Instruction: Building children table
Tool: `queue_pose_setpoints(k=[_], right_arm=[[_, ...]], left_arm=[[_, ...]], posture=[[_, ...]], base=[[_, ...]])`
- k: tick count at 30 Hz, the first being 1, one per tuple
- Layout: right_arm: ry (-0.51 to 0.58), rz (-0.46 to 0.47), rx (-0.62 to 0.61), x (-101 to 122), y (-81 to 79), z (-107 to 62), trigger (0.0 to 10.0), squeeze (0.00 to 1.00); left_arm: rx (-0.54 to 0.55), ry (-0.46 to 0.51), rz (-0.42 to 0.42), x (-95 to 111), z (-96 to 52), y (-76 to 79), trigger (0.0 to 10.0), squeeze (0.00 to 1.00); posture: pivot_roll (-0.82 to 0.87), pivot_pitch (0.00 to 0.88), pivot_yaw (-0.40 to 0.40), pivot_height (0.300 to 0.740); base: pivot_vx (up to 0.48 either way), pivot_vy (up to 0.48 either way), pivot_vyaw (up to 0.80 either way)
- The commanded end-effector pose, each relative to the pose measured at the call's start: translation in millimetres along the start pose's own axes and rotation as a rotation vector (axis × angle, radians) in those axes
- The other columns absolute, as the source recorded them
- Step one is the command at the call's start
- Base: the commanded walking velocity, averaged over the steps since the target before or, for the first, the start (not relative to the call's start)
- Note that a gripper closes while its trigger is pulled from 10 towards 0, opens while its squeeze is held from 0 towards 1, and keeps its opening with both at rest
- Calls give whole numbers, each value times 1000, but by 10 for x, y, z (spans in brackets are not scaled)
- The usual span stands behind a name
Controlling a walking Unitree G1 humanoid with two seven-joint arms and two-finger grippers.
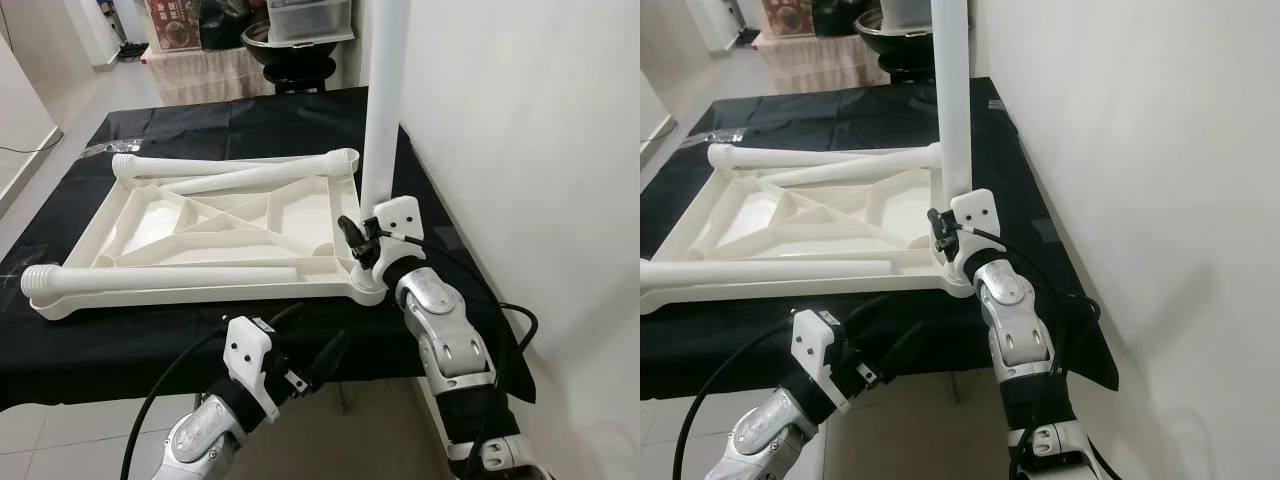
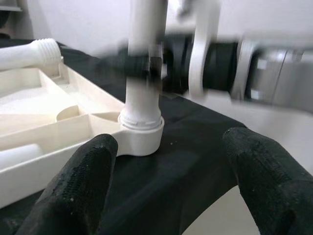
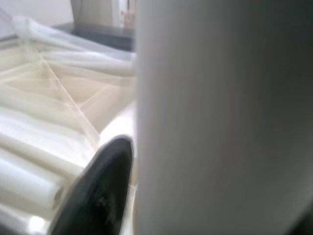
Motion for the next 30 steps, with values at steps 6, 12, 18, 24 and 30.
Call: queue_pose_setpoints(k=[6, 12, 18, 24, 30], right_arm=[[75, 27, 338, 314, -225, 3, 10000, 0], [109, -80, 606, 488, -147, -114, 10000, 0], [89, -128, 706, 564, 4, -100, 10000, 0], [83, -75, 778, 593, 28, -89, 0, 0], [86, -60, 756, 559, 110, -111, 0, 0]], left_arm=[[10, -30, -13, -94, -32, 4, 10000, 0], [11, -27, -16, -95, -33, 16, 10000, 0], [11, -28, -18, -97, -48, 29, 10000, 0], [11, -30, -17, -100, -52, 40, 10000, 0], [13, -27, -17, -92, -45, 45, 10000, 0]], posture=[[45, 135, 26, 740], [47, 133, 22, 740], [56, 132, 20, 740], [63, 135, 20, 740], [56, 143, 20, 740]], base=[[0, 0, 0], [0, 0, 0], [0, 0, 0], [0, 0, 0], [0, 0, 0]])
Point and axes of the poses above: a point about 5 cm out from each wrist's last joint towards the gripper, its own z axis pointing out of the wrist towards the gripper, its own x axis along the axis of the wrist's last joint, y = z × x, the point moved 5 cm from there along z, pointing out of the wrist towards the gripper, and after that the axes turned 5 degrees about z, right-handed, at the moved point
